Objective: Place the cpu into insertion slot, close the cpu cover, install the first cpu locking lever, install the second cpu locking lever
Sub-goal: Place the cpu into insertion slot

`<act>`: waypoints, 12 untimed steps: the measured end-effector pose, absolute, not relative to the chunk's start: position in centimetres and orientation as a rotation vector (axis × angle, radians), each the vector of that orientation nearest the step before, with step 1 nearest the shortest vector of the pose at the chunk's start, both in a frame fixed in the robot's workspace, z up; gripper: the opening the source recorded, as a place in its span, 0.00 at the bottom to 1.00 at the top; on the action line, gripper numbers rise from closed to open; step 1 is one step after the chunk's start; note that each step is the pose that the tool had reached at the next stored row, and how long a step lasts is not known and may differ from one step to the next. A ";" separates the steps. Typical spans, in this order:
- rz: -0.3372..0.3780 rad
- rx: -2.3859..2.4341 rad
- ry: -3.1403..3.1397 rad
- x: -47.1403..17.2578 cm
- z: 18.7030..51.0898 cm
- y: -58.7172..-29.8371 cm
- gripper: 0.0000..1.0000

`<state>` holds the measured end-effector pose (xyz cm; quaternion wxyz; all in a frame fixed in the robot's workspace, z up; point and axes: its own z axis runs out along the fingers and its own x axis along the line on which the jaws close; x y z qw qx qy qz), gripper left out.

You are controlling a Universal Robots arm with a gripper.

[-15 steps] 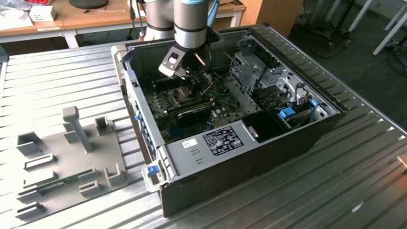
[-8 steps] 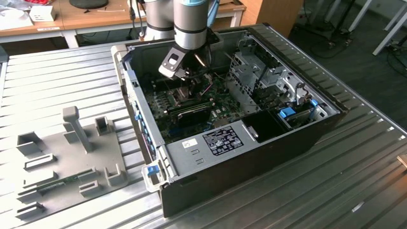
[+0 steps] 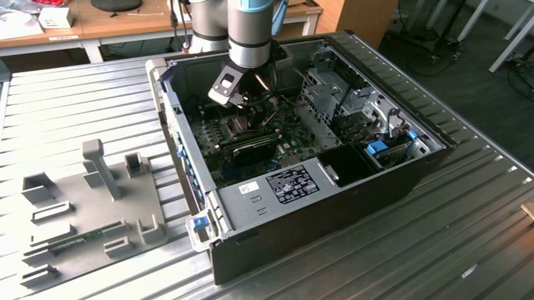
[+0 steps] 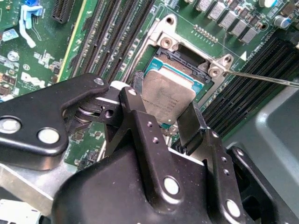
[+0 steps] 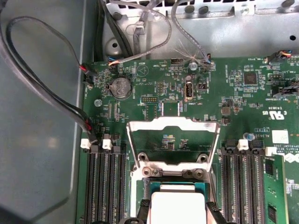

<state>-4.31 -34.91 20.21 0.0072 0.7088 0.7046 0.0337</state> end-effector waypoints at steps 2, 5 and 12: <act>0.105 2.217 2.203 -4.3 20.2 -34.9 0.54; 0.106 2.217 2.204 -4.3 20.2 -34.9 0.54; 0.108 2.218 2.204 -4.4 20.2 -34.9 0.54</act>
